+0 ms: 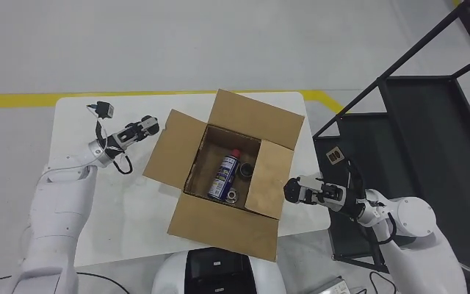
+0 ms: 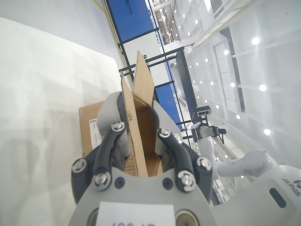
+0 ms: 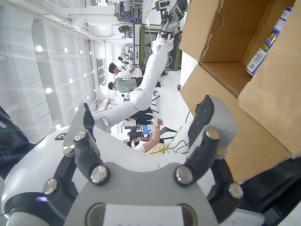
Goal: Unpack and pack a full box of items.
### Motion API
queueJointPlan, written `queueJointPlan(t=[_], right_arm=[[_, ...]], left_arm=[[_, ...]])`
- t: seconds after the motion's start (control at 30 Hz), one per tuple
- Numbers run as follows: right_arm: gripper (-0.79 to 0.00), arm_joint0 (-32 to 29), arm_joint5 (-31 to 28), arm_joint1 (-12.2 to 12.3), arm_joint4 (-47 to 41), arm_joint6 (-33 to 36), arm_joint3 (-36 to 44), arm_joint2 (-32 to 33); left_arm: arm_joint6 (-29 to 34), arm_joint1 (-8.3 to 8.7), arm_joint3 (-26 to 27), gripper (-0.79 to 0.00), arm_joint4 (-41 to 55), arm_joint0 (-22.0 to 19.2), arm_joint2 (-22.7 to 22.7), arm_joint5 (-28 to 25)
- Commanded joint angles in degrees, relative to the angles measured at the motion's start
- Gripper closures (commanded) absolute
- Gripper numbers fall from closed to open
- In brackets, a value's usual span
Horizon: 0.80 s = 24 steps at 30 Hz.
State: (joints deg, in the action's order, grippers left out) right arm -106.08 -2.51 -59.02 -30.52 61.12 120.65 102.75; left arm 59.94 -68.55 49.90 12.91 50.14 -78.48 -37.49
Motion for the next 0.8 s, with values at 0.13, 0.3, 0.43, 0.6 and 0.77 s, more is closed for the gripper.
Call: queueJointPlan(t=[0.13, 0.3, 0.43, 0.6, 0.77], right_arm=[[-0.785, 0.0, 0.0, 0.0, 0.0, 0.0, 0.0, 0.0], [-0.785, 0.0, 0.0, 0.0, 0.0, 0.0, 0.0, 0.0], [-0.785, 0.0, 0.0, 0.0, 0.0, 0.0, 0.0, 0.0], [-0.785, 0.0, 0.0, 0.0, 0.0, 0.0, 0.0, 0.0], [-0.785, 0.0, 0.0, 0.0, 0.0, 0.0, 0.0, 0.0]], left_arm=[[3.55, -1.87, -4.33, -0.785, 5.01, -4.16, 5.95, -1.06], [5.17, -3.35, -8.97, -0.785, 6.44, -7.68, 10.11, -1.68], [5.5, -4.03, -11.43, 0.0, 5.7, -9.67, 12.84, -1.35], [5.39, -4.14, -13.23, 0.0, 5.11, -11.1, 14.48, -1.46], [5.79, -3.79, -13.7, 0.0, 4.23, -11.7, 15.44, -1.06]])
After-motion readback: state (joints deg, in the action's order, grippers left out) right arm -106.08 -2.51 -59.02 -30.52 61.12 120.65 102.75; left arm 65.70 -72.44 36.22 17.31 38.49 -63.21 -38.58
